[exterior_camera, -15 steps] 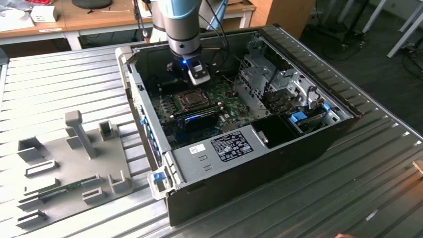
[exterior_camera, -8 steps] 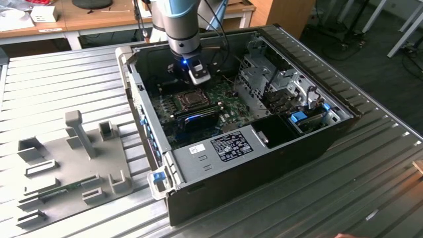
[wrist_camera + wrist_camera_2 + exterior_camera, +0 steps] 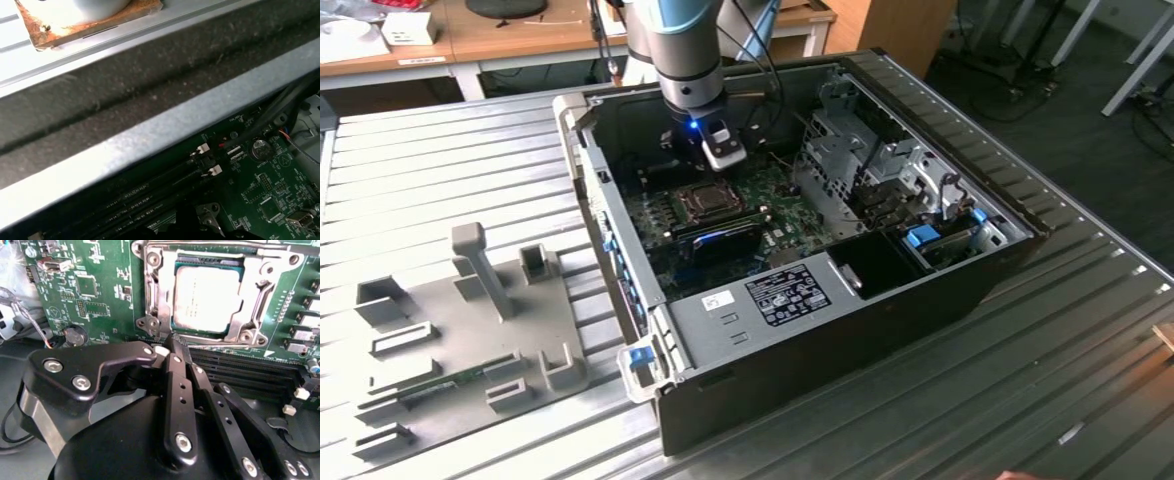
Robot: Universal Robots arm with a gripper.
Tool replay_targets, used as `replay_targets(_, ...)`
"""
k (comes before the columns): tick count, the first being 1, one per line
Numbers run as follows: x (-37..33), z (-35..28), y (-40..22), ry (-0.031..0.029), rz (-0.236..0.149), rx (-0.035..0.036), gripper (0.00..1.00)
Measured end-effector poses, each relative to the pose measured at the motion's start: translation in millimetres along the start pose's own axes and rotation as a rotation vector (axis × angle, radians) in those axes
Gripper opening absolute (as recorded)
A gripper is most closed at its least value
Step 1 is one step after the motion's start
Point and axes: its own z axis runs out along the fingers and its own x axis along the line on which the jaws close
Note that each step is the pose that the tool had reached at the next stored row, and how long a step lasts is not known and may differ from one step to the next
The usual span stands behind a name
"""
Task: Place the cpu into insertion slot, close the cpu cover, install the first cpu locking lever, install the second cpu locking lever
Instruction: 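Install the first cpu locking lever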
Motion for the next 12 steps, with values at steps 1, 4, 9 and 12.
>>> replay_targets(1, 0.0, 0.0, 0.0, -0.0002, 0.000, -0.0001, 0.10)
replay_targets(4, -0.1, -1.0, 0.2, -0.0004, 0.000, 0.0001, 0.10)
replay_targets(9, -0.1, -5.2, 1.6, -0.0005, 0.000, -0.0005, 0.10)
replay_targets(12, 2.5, -5.4, 3.1, -0.0012, 0.000, -0.0008, 0.10)
